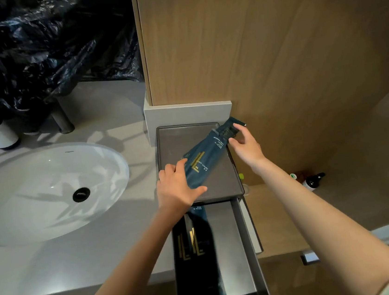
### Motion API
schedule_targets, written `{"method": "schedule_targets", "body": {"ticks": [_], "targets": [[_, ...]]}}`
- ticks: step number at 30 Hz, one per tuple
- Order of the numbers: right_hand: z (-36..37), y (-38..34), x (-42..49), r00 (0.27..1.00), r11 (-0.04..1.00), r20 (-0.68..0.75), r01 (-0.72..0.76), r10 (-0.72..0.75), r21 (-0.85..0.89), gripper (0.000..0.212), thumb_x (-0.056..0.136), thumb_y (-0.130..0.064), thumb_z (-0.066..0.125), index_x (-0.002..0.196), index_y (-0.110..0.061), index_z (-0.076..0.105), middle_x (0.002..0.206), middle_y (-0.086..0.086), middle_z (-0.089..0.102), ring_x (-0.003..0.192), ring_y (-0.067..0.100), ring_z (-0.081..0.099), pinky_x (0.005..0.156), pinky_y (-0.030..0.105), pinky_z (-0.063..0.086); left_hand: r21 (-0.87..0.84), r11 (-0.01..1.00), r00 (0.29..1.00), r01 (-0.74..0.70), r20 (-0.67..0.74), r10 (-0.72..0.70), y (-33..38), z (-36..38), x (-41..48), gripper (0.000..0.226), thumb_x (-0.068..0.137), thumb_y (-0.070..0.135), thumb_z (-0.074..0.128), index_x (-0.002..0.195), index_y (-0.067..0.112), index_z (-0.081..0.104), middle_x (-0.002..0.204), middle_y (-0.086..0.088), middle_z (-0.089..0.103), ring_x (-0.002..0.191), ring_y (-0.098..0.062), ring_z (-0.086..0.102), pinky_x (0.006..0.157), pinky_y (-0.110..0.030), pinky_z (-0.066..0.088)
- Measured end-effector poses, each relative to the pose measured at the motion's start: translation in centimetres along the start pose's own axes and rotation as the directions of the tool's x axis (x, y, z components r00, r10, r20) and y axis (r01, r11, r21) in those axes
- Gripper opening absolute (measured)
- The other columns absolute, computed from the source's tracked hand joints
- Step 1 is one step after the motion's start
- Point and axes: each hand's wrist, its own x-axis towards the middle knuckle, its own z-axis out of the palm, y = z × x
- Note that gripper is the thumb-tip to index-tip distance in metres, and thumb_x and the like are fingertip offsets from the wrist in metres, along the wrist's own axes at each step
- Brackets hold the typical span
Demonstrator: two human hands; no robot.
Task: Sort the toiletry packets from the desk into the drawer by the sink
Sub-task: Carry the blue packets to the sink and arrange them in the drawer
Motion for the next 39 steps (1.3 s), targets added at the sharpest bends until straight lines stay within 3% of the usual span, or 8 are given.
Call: {"method": "schedule_targets", "body": {"ticks": [3,8,15,18,23,32,35,39], "targets": [[1.0,0.4,2.3,0.998,0.995,-0.045,-0.042,0.047,0.094,0.042,0.096,-0.026,0.052,0.137,-0.033,0.045,0.135,0.004,0.054,0.119,0.024,0.053,0.102,0.038,0.044,-0.106,0.994,0.997,-0.007,-0.075,-0.001,-0.2,0.3,-0.2,0.084,0.066,0.043,0.078,0.138,0.022,0.041,0.114,-0.009,0.057,0.103,-0.029,0.054,0.09,-0.04,0.047],[2.5,0.4,4.4,0.96,0.928,-0.205,-0.109,0.191,0.355,0.027,0.089,-0.011,0.063,0.114,-0.021,0.068,0.084,-0.003,0.053,0.08,0.015,0.053,0.078,0.026,0.048,-0.167,0.985,0.997,0.031,-0.058,-0.042,-0.6,-0.7,-0.8,0.08,0.068,0.039,0.077,0.137,0.03,0.039,0.119,-0.002,0.055,0.106,-0.024,0.058,0.086,-0.037,0.05],[1.0,-0.1,3.7,0.894,0.739,-0.207,-0.178,0.398,0.65,0.014,0.083,-0.001,0.07,0.088,-0.014,0.073,0.103,0.01,0.071,0.094,0.026,0.07,0.074,0.031,0.061,-0.347,0.938,0.995,0.027,-0.084,-0.06,-1.1,-2.6,-2.3,0.076,0.07,0.035,0.078,0.137,0.027,0.044,0.119,0.004,0.058,0.111,-0.017,0.056,0.084,-0.022,0.04],[-1.0,-1.6,1.5,0.919,0.729,-0.211,-0.11,0.334,0.676,0.015,0.085,0.0,0.067,0.095,-0.009,0.072,0.103,0.01,0.07,0.094,0.023,0.07,0.068,0.026,0.061,-0.527,0.847,0.991,0.075,-0.054,-0.122,-1.4,-3.6,-3.6,0.075,0.07,0.03,0.081,0.137,0.023,0.046,0.118,0.003,0.06,0.107,-0.016,0.059,0.09,-0.023,0.045],[-3.5,-4.1,-3.4,0.978,0.86,-0.193,0.027,0.083,0.509,0.014,0.085,-0.003,0.068,0.088,-0.016,0.073,0.101,0.012,0.072,0.093,0.023,0.069,0.075,0.029,0.06,-0.719,0.682,0.967,0.134,-0.056,-0.249,-1.6,-5.5,-6.1,0.06,0.067,0.018,0.084,0.121,0.018,0.056,0.096,0.011,0.061,0.081,0.004,0.059,0.055,-0.001,0.043],[-3.5,-8.2,-14.5,0.985,0.915,0.03,0.147,-0.17,0.376,0.023,0.083,-0.01,0.071,0.089,-0.013,0.049,0.087,0.011,0.074,0.077,0.019,0.073,0.058,0.023,0.056,-0.771,0.626,0.985,0.113,0.003,-0.174,-2.7,-8.3,-11.3,0.056,0.065,0.019,0.085,0.108,0.019,0.049,0.091,-0.008,0.074,0.062,-0.009,0.069,0.054,-0.022,0.051],[-2.9,-9.1,-17.1,0.985,0.907,0.045,0.133,-0.164,0.4,0.031,0.083,-0.01,0.072,0.102,-0.015,0.048,0.089,0.006,0.075,0.078,0.018,0.074,0.057,0.022,0.057,-0.804,0.594,0.996,0.017,-0.039,-0.081,-3.2,-8.5,-12.5,0.048,0.077,0.017,0.075,0.116,0.029,0.048,0.109,-0.007,0.07,0.079,-0.009,0.072,0.06,-0.02,0.055],[-2.1,-9.6,-19.5,0.976,0.918,-0.005,0.206,-0.217,0.338,0.039,0.083,-0.012,0.071,0.116,-0.022,0.054,0.087,-0.006,0.074,0.081,0.009,0.073,0.057,0.019,0.056,-0.682,0.71,0.984,-0.173,-0.156,0.09,-4.3,-8.4,-13.5,0.044,0.086,0.015,0.066,0.123,0.032,0.051,0.127,0.015,0.056,0.115,-0.002,0.056,0.099,-0.022,0.044]]}}
